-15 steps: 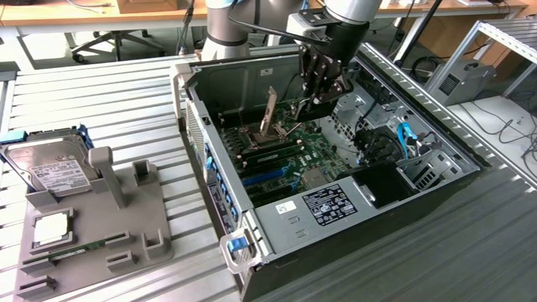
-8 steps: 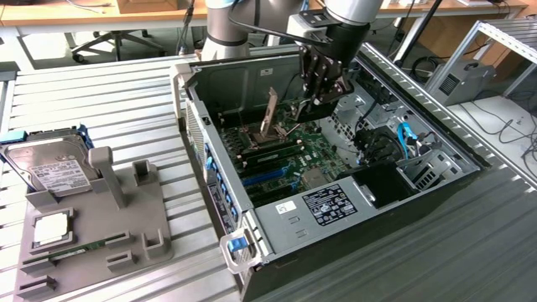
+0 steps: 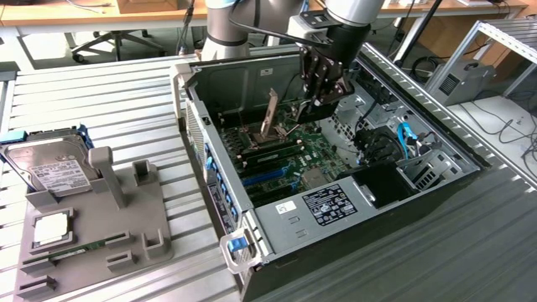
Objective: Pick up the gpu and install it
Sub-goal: 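Insert the gpu into the slot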
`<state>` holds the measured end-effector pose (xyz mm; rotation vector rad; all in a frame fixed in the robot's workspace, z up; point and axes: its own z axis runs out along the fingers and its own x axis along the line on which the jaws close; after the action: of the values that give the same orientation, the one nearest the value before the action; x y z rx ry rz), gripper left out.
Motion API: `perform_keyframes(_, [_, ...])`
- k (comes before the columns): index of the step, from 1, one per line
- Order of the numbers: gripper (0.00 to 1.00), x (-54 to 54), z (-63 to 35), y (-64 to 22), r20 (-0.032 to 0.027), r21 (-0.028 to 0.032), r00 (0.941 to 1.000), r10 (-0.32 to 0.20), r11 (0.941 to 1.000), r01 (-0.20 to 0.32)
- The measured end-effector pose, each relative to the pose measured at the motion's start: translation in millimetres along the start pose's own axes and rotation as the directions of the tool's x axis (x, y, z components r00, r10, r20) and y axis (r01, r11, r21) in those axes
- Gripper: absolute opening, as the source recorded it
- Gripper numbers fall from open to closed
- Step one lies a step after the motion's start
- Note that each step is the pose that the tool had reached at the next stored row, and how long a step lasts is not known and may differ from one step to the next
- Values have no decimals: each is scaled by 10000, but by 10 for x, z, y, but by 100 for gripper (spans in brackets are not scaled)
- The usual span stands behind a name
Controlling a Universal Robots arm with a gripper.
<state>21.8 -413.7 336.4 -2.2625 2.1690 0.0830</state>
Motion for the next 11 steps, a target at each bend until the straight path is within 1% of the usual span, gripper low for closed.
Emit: perform_keyframes(11, [26, 23, 7, 1, 1, 0, 10000, -1, 10000, 1])
